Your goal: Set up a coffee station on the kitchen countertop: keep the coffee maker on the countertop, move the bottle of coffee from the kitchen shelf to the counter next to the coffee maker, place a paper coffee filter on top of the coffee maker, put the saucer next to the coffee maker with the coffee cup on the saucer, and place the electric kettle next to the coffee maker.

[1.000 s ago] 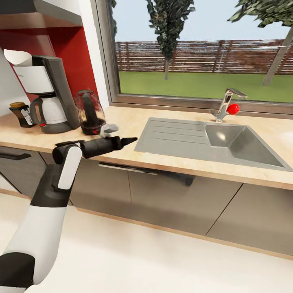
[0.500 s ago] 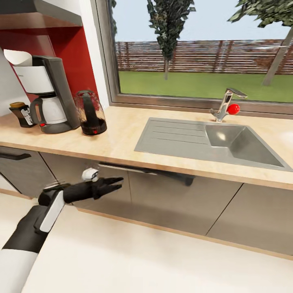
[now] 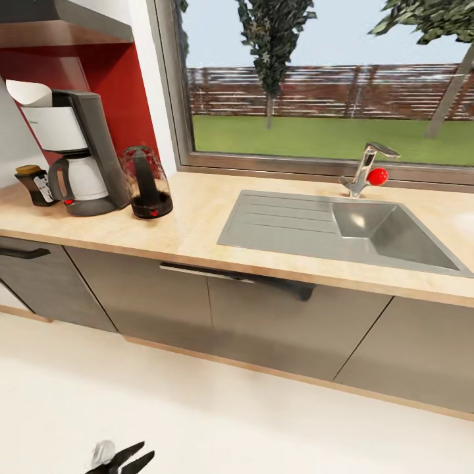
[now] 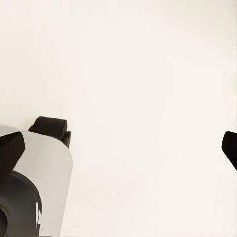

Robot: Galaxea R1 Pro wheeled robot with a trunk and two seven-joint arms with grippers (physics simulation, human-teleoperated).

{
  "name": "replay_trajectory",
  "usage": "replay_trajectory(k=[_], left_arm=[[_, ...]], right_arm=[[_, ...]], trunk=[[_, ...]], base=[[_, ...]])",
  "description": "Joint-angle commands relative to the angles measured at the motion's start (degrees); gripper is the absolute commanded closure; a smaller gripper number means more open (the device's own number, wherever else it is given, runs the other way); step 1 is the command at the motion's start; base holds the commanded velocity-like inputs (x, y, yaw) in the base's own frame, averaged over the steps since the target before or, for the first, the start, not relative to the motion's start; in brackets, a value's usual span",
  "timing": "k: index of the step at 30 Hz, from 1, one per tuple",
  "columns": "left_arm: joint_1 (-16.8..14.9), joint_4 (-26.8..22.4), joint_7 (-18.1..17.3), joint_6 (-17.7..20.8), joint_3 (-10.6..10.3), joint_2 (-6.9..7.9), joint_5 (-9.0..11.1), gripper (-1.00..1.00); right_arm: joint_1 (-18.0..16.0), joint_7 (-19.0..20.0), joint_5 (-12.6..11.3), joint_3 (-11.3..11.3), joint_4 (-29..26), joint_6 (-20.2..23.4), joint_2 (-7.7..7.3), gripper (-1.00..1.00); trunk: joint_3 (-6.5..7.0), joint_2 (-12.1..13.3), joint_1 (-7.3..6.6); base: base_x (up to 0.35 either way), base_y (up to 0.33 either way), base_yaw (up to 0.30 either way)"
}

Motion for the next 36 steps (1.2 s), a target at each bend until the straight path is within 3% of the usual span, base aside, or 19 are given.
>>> replay_trajectory(k=[1, 2, 4, 9, 30, 36], left_arm=[[0.0, 1.8, 2.2, -2.1, -0.2, 0.03, 0.5, -1.00], [0.0, 3.2, 7.2, -3.5, -0.3, -0.13, 0.5, -1.00], [0.6, 3.9, 11.2, -4.1, -0.3, -1.00, 0.5, -1.00], [2.2, 4.6, 15.6, -4.7, -0.2, -2.37, 0.7, -1.00], [2.5, 4.6, 16.9, -4.7, -0.1, -2.54, 0.7, -1.00], [2.5, 4.6, 16.9, -4.7, -0.1, -2.59, 0.7, -1.00]], right_arm=[[-0.1, 0.0, -0.1, 0.3, 0.0, -0.1, -0.95, -1.00], [-0.2, 0.1, -1.6, -0.6, 0.0, -0.1, -1.74, -1.00], [-0.2, 0.2, -3.9, -2.1, 0.0, -0.1, -2.18, -1.00], [-0.2, 0.4, -6.8, -3.8, 0.0, -0.3, -2.64, -1.00], [-0.7, 0.2, -7.3, -4.1, -0.1, -0.4, -2.64, -1.00], [-0.8, 0.2, -7.3, -4.1, -0.1, -0.4, -2.66, -1.00]], trunk=[[-0.04, 0.0, -0.01], [-0.04, 0.0, -0.01], [-0.04, 0.0, -0.01], [-0.04, 0.0, -0.01], [-0.03, 0.0, -0.01], [0.11, 0.0, -0.01]], base=[[0.000, 0.000, 0.000], [0.000, 0.000, 0.000], [0.000, 0.000, 0.000], [0.000, 0.000, 0.000], [0.000, 0.000, -0.001], [0.000, 0.000, -0.168]])
